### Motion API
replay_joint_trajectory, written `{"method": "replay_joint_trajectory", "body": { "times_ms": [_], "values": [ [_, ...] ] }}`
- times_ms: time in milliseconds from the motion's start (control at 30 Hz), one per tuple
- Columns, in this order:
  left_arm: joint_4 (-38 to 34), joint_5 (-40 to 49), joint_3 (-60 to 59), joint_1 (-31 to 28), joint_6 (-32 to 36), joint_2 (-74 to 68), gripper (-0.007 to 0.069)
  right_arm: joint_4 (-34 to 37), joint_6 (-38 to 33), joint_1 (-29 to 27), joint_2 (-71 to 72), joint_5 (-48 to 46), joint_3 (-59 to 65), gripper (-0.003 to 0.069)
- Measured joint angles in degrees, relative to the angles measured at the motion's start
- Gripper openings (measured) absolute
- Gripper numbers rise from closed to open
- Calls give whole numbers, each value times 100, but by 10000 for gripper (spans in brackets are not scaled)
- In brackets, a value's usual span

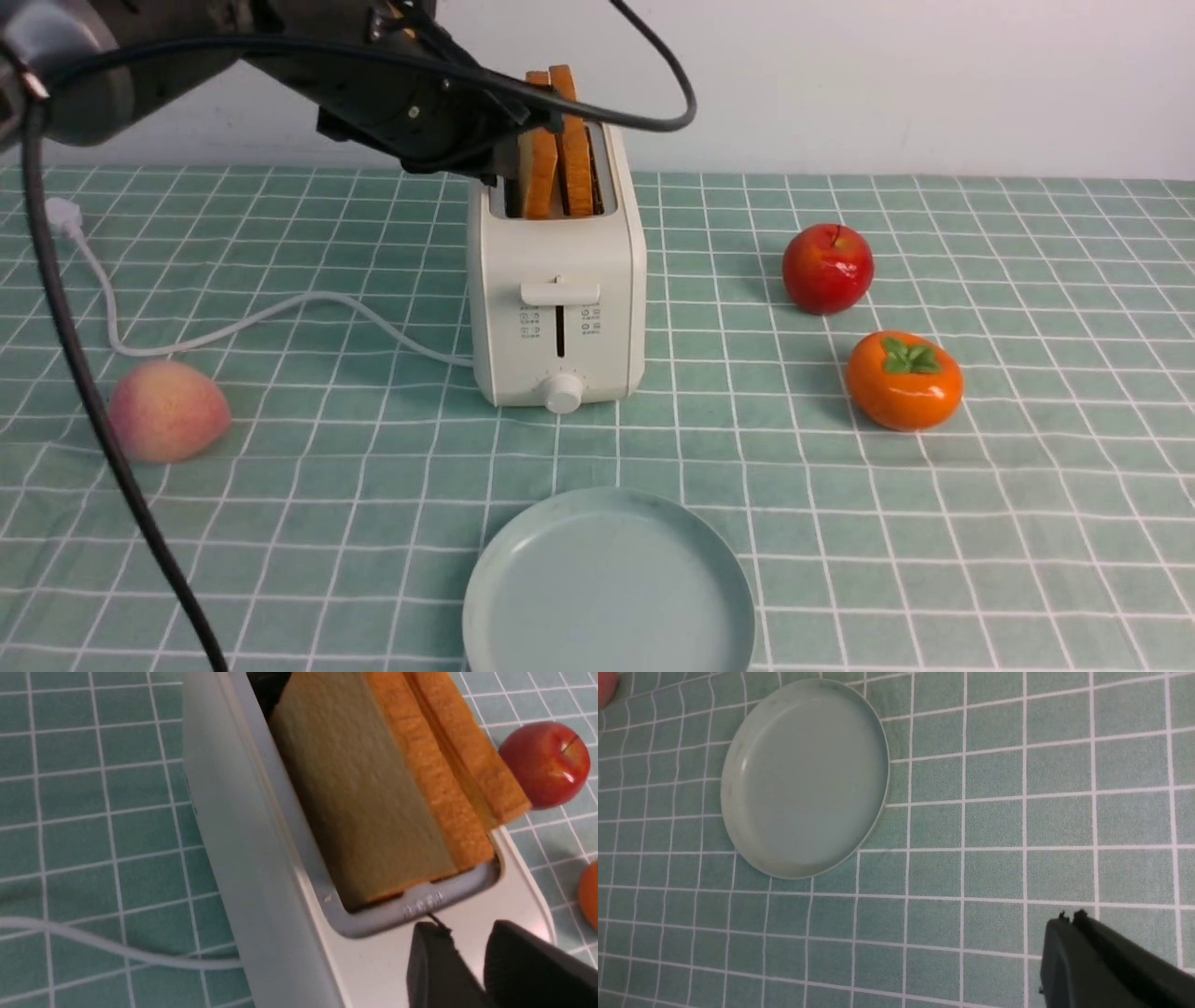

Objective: Take toasted bread from bread machine on blue coffee table place on plate.
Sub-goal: 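Reach for a toast slice standing in the toaster with the left gripper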

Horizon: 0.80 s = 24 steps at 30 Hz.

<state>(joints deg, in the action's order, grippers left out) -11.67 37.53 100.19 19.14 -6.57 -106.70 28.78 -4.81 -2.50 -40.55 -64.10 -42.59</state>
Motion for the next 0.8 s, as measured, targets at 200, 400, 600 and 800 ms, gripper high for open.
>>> {"method": "replay_joint_trajectory", "body": {
  "times_ms": [200,400,600,800],
  "values": [
    [-101,-535,0,0,0,-265,389,54,-4,0,0,11,0,-8],
    [-173,-565,31,0,0,-343,428,54,-4,0,0,91,0,-8],
    [-296,-725,37,0,0,-439,423,54,-4,0,0,151,0,-8],
    [-162,-875,37,5,0,-499,300,54,-4,0,0,162,0,-3]
  ]
}}
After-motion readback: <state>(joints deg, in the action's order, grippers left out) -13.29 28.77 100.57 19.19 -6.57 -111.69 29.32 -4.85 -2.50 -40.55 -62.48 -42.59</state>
